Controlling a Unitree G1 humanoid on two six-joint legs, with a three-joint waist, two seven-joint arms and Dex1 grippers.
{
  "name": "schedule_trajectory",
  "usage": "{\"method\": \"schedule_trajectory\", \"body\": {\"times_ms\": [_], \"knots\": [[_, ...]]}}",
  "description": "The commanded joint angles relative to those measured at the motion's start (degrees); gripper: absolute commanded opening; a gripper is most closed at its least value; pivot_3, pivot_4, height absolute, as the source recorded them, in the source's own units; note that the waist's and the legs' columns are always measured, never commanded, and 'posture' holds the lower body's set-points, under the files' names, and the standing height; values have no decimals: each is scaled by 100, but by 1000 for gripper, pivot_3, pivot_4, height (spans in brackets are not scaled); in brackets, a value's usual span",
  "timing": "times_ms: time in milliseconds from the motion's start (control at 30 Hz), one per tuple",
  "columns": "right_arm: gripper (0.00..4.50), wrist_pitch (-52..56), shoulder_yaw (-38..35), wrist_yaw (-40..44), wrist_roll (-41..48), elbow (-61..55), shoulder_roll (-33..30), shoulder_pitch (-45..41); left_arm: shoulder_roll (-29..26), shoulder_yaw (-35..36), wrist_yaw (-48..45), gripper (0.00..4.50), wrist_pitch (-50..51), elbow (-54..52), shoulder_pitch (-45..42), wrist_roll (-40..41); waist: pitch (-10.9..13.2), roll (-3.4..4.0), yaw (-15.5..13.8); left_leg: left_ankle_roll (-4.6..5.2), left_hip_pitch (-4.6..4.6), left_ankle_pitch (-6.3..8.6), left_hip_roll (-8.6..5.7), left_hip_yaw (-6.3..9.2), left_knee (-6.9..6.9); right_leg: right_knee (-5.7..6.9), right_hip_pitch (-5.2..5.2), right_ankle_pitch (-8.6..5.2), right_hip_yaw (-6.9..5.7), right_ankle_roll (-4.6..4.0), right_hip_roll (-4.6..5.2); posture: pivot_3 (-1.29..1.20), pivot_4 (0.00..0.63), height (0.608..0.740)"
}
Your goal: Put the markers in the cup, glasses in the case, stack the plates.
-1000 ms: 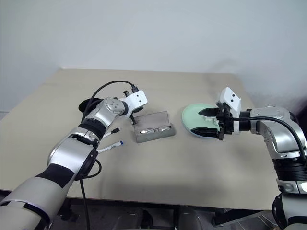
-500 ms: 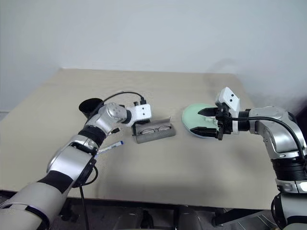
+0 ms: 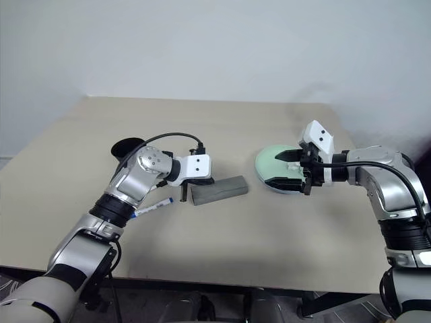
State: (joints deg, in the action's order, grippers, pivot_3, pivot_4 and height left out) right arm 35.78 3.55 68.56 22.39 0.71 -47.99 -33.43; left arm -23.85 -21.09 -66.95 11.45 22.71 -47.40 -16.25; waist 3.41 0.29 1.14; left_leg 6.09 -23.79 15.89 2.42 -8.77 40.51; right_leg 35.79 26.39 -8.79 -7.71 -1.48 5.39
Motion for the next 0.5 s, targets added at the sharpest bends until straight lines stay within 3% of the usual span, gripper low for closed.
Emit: {"method": "schedule_trajectory", "body": {"times_ms": [33, 400, 500], "knots": [[4500, -97, -72, 19, 12, -35, 9, -204, -308, 432, -198, 640, 519, -446, -249, 415, 0, 0, 0, 0, -1, 0, 1, 0, 0, 1, 2, 0, 0, 0, 0, 0, 0, 732], [4500, -91, -87, 33, 32, -66, 16, -129, -1737, 669, -1024, 4463, 1127, -1437, 408, 1164, 0, 3, -4, -39, 0, -16, 4, -1, -6, 0, 6, 0, 2, -1, -4, 0, 0, 732], [4500, -86, -67, 30, 30, -69, 41, -125, -1970, 559, -1120, 4463, 1410, -1407, 563, 1146, 0, 3, -3, -38, 1, -16, 3, -1, -6, -5, 9, 0, 0, 0, -1, 0, 0, 732]]}}
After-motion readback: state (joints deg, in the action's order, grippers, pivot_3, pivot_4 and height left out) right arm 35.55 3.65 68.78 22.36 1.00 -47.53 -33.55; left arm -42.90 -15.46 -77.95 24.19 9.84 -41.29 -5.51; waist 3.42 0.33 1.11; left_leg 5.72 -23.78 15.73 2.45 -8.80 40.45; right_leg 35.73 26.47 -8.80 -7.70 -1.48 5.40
